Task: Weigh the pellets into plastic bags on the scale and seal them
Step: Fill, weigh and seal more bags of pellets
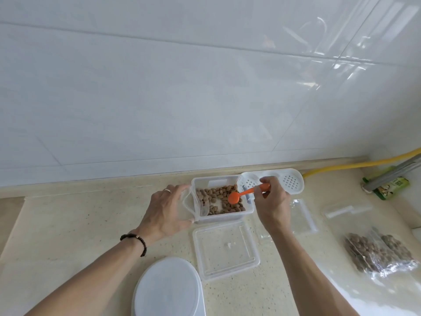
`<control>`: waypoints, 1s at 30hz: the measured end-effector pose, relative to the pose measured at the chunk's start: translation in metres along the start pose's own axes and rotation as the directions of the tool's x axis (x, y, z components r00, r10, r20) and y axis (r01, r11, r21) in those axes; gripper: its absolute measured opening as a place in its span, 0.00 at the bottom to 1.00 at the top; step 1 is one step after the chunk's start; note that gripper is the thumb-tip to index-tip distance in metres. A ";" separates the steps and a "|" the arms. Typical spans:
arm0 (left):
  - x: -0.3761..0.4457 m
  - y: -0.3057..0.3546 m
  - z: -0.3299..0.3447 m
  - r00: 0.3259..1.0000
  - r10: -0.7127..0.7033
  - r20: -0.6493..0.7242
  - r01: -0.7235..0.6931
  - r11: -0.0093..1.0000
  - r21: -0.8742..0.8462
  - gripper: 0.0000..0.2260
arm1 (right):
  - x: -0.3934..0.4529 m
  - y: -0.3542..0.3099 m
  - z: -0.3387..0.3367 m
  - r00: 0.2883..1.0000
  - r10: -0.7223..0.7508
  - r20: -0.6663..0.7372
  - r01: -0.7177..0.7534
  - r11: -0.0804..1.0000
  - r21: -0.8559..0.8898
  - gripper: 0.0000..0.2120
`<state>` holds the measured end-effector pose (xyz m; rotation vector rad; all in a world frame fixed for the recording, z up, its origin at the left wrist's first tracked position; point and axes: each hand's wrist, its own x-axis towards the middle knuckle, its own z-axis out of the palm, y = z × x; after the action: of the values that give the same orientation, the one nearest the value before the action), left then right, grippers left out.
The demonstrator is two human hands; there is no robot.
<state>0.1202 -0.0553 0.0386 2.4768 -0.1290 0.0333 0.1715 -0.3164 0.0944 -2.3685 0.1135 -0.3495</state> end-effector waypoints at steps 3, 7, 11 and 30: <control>0.000 -0.002 0.001 1.000 -0.007 0.004 0.007 1.000 0.018 0.38 | 0.002 0.005 -0.002 0.966 -0.257 -0.029 0.253 0.962 -0.099 0.06; 0.001 -0.003 0.007 1.000 -0.010 0.010 0.010 0.999 0.031 0.37 | 0.004 0.011 0.002 0.877 -0.463 0.130 0.479 0.820 -0.314 0.07; -0.001 -0.003 0.010 1.000 -0.004 0.017 0.003 0.998 0.063 0.37 | 0.000 0.012 0.013 0.950 -0.273 0.151 0.300 0.932 -0.204 0.06; 0.008 0.006 0.009 0.999 -0.023 -0.036 0.029 0.984 0.175 0.38 | -0.012 0.025 0.006 0.796 0.575 0.189 -0.583 0.646 0.492 0.05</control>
<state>0.1278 -0.0659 0.0356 2.6523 -0.0822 0.0786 0.1626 -0.3288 0.0706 -1.6572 0.6737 -0.0273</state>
